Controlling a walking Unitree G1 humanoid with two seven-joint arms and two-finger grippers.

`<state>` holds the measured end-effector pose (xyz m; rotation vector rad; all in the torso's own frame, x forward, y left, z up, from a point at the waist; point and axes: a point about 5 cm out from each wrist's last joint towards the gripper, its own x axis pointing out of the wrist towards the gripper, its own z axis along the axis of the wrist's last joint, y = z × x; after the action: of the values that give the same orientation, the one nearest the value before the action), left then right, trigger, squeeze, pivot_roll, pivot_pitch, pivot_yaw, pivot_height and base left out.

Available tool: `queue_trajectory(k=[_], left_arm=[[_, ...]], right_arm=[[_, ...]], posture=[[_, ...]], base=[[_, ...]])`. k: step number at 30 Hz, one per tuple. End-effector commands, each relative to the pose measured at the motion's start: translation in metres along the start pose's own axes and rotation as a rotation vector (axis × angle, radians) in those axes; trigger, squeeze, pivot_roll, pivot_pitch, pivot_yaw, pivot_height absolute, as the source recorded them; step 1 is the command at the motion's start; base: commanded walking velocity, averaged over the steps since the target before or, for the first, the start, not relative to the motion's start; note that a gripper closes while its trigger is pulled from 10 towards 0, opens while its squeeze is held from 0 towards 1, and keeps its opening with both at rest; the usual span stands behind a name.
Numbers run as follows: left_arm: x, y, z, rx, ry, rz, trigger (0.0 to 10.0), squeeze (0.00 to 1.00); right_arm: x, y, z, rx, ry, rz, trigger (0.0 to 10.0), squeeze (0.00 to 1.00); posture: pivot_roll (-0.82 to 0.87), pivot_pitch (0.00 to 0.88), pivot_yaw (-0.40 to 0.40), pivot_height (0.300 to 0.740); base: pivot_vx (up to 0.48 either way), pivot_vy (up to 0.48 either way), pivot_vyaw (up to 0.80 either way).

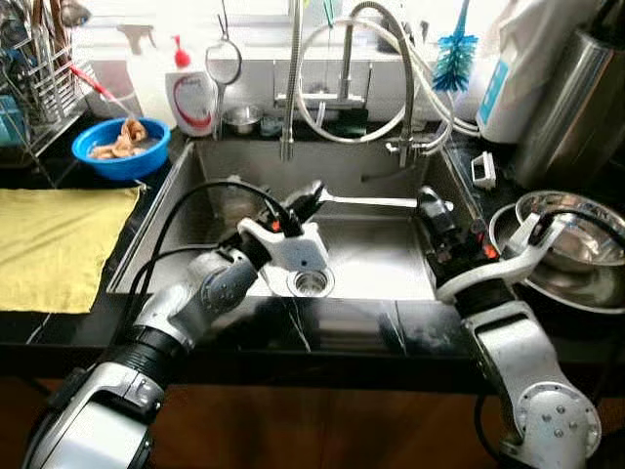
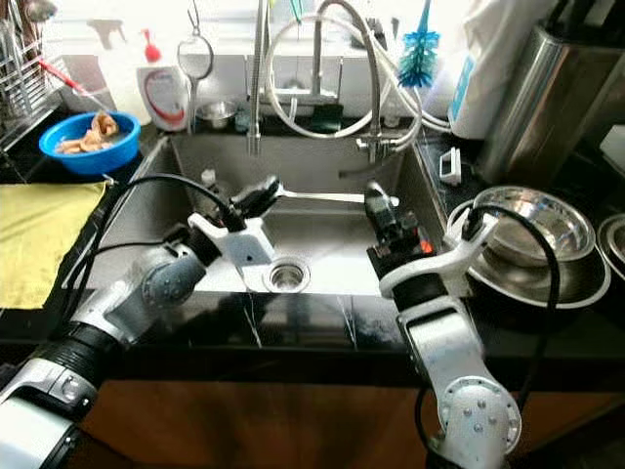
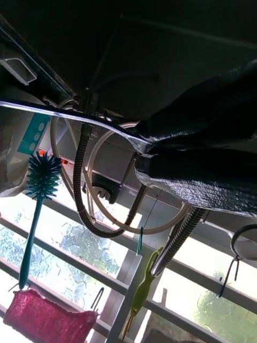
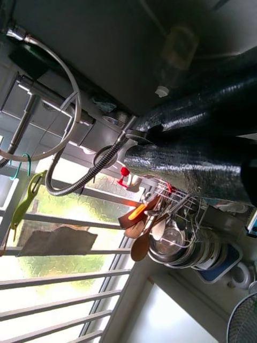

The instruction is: Kitchen organization

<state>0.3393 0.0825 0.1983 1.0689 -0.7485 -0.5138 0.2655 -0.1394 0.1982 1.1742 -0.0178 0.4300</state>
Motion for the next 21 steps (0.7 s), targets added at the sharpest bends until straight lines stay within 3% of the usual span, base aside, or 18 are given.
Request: queue_trajectory(k=[1,21], left_arm=[[0.0045,0.0099,0.0055,-0.004,-0.034,0.044,0.0,0.00],[0.0045,0.0099,0.0055,-0.004,-0.034,0.044,0.0,0.00]], right_arm=[[-0.0292,-0.0010,-0.0448,0.078,0.082,-0.047,10.0,0.00],[-0.0292,-0.0010,-0.0448,0.078,0.082,-0.047,10.0,0.00]], posture=[[0.00,0.000,-0.110,0.719],[0.00,0.000,-0.110,0.719]], base=[[0.000,0.000,0.00],[0.000,0.000,0.00]])
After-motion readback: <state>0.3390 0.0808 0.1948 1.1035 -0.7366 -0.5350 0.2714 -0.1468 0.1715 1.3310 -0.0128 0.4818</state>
